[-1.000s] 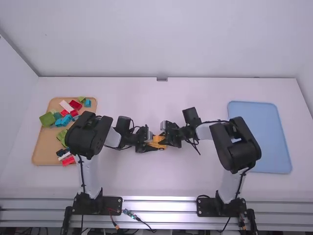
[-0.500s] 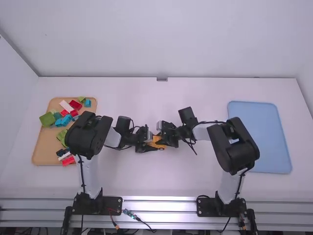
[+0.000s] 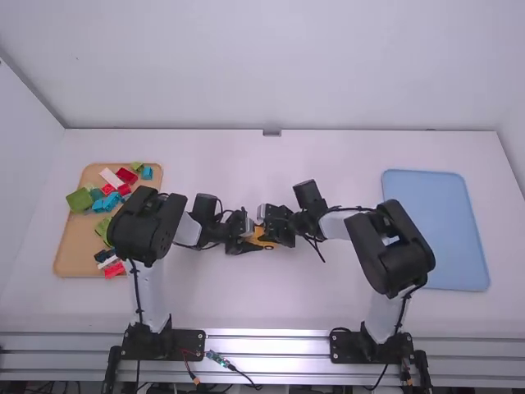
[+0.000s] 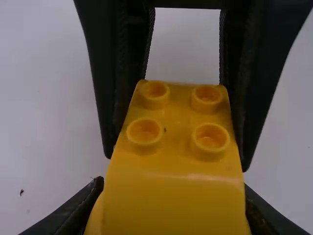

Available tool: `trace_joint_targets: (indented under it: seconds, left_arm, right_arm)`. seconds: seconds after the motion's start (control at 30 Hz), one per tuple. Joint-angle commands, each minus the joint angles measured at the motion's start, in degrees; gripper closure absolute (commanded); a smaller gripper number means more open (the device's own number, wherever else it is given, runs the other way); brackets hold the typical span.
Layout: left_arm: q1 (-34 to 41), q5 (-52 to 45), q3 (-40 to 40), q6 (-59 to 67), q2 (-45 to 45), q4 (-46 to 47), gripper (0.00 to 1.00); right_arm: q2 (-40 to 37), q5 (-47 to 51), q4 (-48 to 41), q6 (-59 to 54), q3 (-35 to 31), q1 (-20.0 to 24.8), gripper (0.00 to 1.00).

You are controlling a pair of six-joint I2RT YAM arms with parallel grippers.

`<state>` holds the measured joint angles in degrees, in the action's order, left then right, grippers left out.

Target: Assemble lego blocks to make yellow taxi

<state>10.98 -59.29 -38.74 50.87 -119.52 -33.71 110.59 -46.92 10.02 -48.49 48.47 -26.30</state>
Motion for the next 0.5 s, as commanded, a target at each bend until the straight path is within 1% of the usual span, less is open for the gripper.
trace_joint_targets:
  seconds: [0.0, 0.47]
  left_arm:
    - [1.03, 1.33, 0.15, -0.46, -1.25, 0.92, 0.59]
    - [1.01, 1.36, 0.11, -0.48, -1.25, 0.9, 0.6]
  right_arm:
    - [1.49, 7.08, -0.57, 0.72, -0.9, -1.84, 1.0]
    - [1.49, 14.25, -2.99, 1.18, -0.87, -1.92, 1.0]
